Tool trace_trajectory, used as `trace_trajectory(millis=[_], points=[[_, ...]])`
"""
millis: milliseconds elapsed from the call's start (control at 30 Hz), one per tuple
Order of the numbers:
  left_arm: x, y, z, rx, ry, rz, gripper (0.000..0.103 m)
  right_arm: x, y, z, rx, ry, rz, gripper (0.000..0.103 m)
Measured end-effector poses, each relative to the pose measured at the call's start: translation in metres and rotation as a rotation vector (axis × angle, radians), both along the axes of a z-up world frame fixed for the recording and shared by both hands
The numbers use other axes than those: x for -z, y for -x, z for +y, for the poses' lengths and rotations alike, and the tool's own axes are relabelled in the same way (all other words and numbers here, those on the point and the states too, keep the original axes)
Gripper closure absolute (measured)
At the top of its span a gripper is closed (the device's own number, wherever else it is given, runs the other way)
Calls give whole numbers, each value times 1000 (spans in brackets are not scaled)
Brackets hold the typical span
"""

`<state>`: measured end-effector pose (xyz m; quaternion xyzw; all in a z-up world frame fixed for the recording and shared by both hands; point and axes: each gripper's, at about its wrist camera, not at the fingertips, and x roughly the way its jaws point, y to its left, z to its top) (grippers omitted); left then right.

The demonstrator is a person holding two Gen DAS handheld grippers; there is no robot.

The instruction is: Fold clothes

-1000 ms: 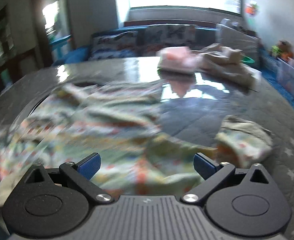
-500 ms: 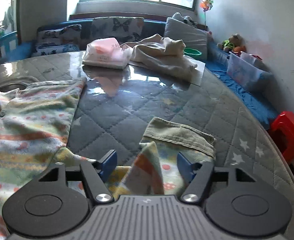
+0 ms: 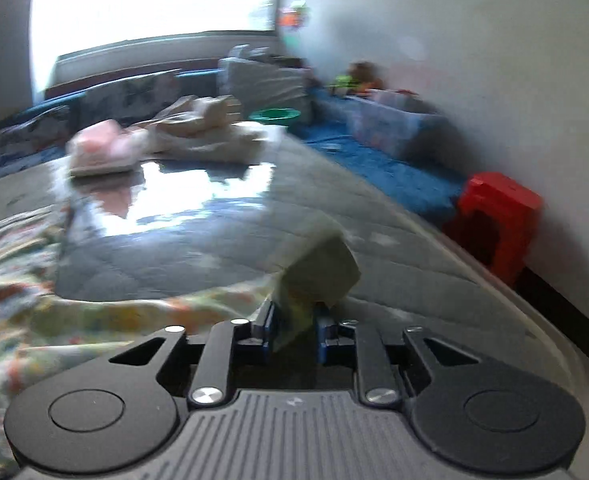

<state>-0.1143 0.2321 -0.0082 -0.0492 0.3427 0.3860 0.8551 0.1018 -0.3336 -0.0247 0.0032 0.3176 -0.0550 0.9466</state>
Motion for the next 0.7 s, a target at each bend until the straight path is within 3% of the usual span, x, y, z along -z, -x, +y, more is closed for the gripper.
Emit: trace_trajectory(millis=[100,167,200,233,333,467,700], points=[[0,0,0,-3,3,-2,47,-3,14,-25,95,-93,-15,70],[-1,0,0,-2,1,1,47,-7,21,-32,125,-72,-40,67],[-1,0,-1,-2,1,2,47,-8,23,-34,130,-63,-50,58],[-1,0,-1,-2,0,3,47,-11,23,-35,128,-51,-62,56],[-1,-1,-1,0,-3,8,47,-16,16,-34,47,-69,-66,54],[-1,-2,0,9,-13,18,47,-2,-11,-26,-86,-105,29,53],[-1,-8,4,26,-40,41,46,9,-41,-8,-200,1,67,42]])
